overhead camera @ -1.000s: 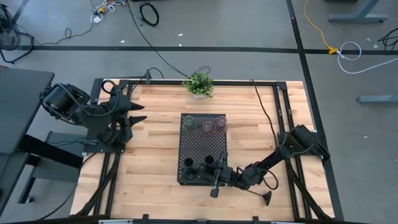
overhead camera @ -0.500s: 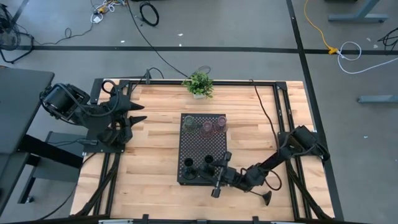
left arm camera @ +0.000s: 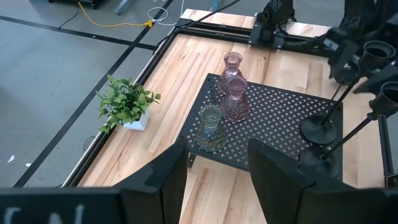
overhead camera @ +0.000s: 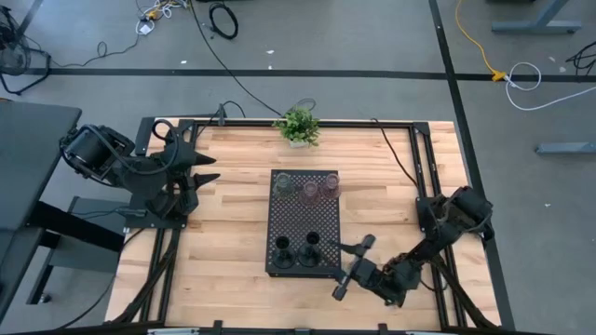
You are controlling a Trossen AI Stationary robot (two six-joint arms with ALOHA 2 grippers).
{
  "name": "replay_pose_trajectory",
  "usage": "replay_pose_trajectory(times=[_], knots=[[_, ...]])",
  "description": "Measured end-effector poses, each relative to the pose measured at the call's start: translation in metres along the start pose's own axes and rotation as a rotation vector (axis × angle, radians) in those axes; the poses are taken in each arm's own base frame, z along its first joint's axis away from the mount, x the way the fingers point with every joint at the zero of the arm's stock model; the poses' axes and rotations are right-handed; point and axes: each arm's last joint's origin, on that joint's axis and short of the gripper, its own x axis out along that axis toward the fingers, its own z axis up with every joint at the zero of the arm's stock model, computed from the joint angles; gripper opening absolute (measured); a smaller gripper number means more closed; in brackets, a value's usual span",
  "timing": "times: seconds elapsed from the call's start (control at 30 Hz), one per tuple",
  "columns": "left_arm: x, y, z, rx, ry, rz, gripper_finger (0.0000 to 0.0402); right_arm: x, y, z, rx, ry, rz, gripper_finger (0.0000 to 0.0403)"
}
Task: Pick & Place candle stick holders
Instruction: Align the black candle holder with the black candle holders on the shelf
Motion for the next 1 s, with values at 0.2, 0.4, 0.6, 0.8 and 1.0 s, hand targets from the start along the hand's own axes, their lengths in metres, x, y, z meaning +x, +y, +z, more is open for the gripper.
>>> replay_pose_trajectory(times=[0.2, 0.4, 0.6, 0.8, 1.0], knots=[[0.000, 0.000, -0.001, 0.007, 0.011, -0.002, 0.0170, -0.039, 0.000, 0.013, -0.015, 0.133, -0.140, 0.0198], [0.000, 0.000, -0.001, 0.012, 0.012, -0.001, 0.0170, -0.074, 0.008, 0.028, 0.083, 0.127, -0.041, 0.0198], [0.000, 0.000, -0.001, 0.016, 0.012, -0.001, 0.0170, -0.087, 0.017, 0.050, 0.068, 0.125, 0.005, 0.0184], [0.000, 0.000, -0.001, 0.015, 0.012, -0.001, 0.0170, -0.092, 0.024, 0.073, 0.115, 0.125, 0.024, 0.0173], [0.000, 0.000, -0.001, 0.030, 0.013, -0.001, 0.0170, -0.110, 0.033, 0.075, 0.171, 0.110, 0.095, 0.0173]])
